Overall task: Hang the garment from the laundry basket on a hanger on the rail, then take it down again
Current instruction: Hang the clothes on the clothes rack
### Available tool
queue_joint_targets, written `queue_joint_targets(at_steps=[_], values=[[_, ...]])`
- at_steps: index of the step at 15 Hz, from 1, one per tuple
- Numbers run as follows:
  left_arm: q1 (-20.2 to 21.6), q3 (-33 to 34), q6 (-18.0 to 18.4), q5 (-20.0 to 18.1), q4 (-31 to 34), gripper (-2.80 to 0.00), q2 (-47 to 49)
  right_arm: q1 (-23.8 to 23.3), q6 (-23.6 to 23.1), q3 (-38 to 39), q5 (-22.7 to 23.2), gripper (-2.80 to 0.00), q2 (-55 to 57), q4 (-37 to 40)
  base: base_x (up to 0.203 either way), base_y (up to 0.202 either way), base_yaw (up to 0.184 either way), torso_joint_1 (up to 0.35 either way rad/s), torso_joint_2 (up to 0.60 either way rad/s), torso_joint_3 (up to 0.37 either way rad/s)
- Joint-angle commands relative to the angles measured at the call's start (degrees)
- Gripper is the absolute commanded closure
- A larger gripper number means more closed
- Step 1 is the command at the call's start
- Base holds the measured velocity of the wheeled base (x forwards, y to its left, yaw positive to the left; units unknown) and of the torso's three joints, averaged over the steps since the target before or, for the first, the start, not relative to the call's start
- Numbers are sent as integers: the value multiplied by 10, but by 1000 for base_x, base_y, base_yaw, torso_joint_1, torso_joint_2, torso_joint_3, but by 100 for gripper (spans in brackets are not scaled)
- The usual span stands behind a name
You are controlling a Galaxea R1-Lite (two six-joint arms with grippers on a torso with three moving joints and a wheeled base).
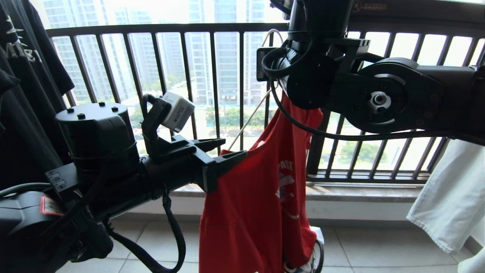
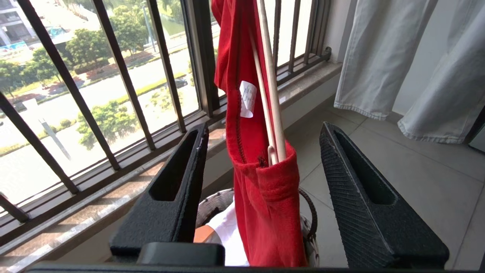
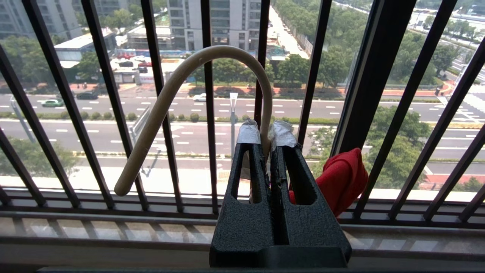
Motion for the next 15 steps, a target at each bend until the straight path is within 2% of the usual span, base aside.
queue_joint_targets(at_steps=[1, 8, 11, 13, 14, 15], values=[[1, -1, 14, 0, -2, -280, 3, -7, 0, 0, -4, 0, 5, -3, 0, 0, 0, 0, 0, 0], [1, -2, 16, 1, 10, -280, -12, -29, -9, 0, -1, 0, 18, -23, 0, 0, 0, 0, 0, 0], [-2, -15, 19, 19, 13, -280, -18, -37, -19, -1, -3, 0, 20, -46, 0, 0, 0, 0, 0, 0], [-21, -49, 18, 104, 38, -280, -19, -42, -20, 0, -18, 0, 22, -61, 0, 0, 0, 0, 0, 0], [-31, -61, 15, 134, 45, -280, -17, -44, -19, 0, -25, 0, 22, -72, 0, 0, 0, 0, 0, 0], [-35, -65, 15, 146, 47, -280, -17, -45, -19, 0, -35, 0, 25, -86, 0, 0, 0, 0, 0, 0]])
